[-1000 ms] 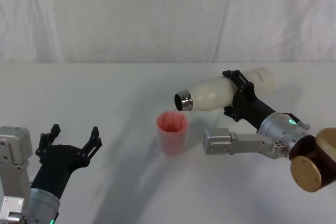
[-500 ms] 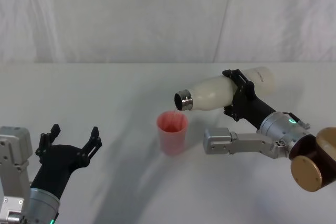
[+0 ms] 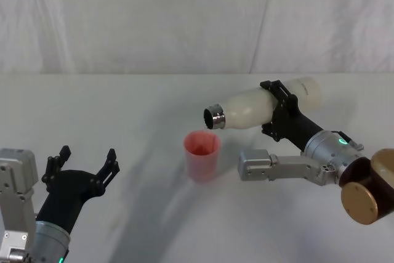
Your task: Grasp the thermos with one hand and pour water into the cup lid.
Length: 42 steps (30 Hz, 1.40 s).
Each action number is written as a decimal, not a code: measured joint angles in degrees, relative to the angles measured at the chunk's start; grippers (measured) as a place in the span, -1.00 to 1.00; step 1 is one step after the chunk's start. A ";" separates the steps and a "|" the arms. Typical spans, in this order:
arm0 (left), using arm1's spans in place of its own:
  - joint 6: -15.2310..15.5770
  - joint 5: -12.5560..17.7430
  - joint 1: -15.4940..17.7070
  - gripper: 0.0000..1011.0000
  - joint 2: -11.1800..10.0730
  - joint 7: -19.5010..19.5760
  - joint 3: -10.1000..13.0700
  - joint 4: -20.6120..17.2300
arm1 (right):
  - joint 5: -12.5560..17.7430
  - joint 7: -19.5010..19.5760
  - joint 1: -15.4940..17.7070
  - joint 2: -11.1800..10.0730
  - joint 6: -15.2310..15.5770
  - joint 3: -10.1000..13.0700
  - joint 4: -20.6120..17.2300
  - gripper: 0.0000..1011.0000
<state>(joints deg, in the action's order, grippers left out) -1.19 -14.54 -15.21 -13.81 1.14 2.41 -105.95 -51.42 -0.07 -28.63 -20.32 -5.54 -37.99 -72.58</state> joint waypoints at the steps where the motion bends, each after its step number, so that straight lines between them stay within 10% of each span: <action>1: 0.00 0.00 0.00 0.98 0.00 0.00 0.00 0.00 | -0.02 -0.04 0.04 -0.03 0.04 -0.01 -0.06 0.88; 42: 0.00 0.00 0.00 0.98 0.00 0.00 0.00 0.00 | -0.42 -0.18 0.50 -0.44 0.37 0.11 -1.08 0.88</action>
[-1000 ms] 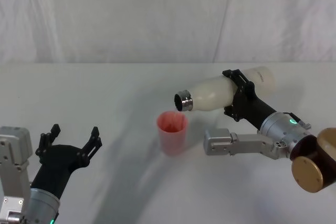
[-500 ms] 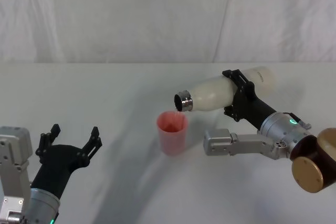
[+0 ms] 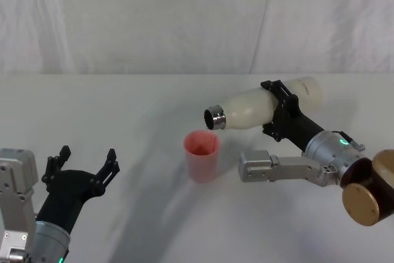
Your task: Grasp the thermos with one hand and pour water into the cup lid.
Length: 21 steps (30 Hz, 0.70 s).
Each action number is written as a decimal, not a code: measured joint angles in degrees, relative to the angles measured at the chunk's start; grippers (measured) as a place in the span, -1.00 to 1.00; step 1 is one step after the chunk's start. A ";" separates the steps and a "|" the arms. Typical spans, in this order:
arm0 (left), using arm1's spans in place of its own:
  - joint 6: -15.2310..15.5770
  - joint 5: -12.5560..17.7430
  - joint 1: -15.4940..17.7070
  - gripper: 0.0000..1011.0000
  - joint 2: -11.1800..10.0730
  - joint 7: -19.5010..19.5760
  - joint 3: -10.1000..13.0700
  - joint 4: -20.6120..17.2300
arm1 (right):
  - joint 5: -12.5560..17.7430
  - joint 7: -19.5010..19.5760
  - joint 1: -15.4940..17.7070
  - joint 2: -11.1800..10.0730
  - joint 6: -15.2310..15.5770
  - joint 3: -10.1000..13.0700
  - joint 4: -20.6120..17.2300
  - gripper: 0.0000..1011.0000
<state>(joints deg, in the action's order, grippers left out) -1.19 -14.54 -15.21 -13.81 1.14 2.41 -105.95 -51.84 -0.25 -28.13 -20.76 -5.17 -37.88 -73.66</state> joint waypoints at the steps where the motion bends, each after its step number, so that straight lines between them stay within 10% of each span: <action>1: 0.00 0.00 0.00 0.98 0.00 0.00 0.00 0.00 | -0.01 0.00 0.00 -0.01 0.01 0.00 -0.01 0.88; 21: 0.00 0.00 0.00 0.98 0.00 0.00 0.00 0.00 | -0.34 0.05 -0.16 -0.08 0.00 -0.14 -0.04 0.88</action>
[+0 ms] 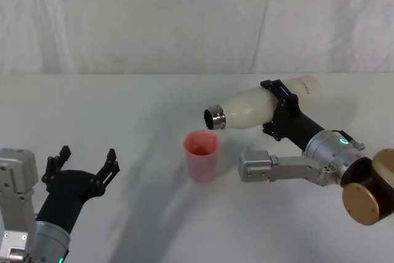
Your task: Grasp the thermos with one hand and pour water into the cup lid.
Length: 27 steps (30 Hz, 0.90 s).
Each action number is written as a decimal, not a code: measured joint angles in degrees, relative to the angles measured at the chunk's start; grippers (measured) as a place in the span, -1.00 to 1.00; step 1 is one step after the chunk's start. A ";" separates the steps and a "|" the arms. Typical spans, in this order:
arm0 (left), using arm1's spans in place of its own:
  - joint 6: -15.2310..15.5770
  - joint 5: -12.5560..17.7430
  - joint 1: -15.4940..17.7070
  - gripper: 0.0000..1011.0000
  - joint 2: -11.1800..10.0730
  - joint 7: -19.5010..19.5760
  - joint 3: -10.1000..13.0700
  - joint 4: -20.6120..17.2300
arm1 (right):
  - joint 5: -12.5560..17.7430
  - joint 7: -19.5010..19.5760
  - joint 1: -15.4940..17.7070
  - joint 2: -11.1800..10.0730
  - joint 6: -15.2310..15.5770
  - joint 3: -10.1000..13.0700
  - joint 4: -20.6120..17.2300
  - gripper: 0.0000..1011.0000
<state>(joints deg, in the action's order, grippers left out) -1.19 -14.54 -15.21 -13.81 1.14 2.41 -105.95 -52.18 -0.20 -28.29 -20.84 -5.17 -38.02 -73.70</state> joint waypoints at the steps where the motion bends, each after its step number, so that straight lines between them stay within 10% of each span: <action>1: 0.00 0.00 0.00 0.98 0.00 0.00 0.00 0.00 | 0.00 0.00 -0.01 0.01 0.00 -0.01 -0.01 0.88; 27: 0.00 0.00 0.00 0.98 0.00 0.00 0.00 0.00 | 1.38 0.28 0.61 0.49 -0.01 0.67 -0.22 0.88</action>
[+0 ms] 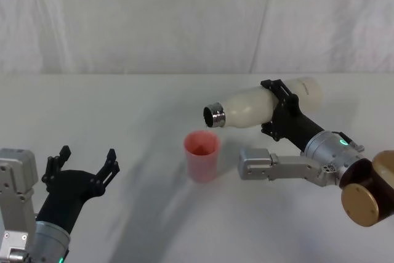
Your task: Grasp the thermos with one hand and pour water into the cup lid.
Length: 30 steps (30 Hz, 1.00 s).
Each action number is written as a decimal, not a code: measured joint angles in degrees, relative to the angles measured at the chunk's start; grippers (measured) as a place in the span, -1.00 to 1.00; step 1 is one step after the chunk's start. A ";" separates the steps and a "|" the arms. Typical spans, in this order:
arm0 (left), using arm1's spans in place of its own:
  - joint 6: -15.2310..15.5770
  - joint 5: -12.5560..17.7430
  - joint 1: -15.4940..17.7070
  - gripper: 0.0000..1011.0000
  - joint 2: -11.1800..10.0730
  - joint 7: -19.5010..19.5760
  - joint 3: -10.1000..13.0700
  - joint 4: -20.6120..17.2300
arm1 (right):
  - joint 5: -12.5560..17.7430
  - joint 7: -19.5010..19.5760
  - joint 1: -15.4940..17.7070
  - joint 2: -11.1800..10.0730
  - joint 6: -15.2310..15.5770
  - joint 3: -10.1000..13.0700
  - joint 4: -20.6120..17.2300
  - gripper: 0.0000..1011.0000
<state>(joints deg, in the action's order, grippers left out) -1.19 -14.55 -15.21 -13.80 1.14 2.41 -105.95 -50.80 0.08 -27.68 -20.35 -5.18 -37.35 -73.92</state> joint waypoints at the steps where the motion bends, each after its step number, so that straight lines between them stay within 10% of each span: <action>1: 0.00 0.00 0.00 0.98 0.00 0.00 0.00 0.00 | 0.40 0.03 0.17 0.10 -0.01 0.23 -0.04 0.88; 18: 0.00 0.00 0.00 0.98 0.00 0.00 0.00 0.00 | 13.85 -1.02 5.68 3.45 -2.56 7.93 -2.20 0.88; 30: 0.00 0.00 0.00 0.98 0.00 0.00 0.00 0.00 | 29.13 -4.35 10.08 7.01 -5.96 16.08 -4.79 0.88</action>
<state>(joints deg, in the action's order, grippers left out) -1.19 -14.54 -15.21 -13.80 1.14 2.42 -105.95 -21.67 -4.28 -17.59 -13.34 -11.14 -21.27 -78.70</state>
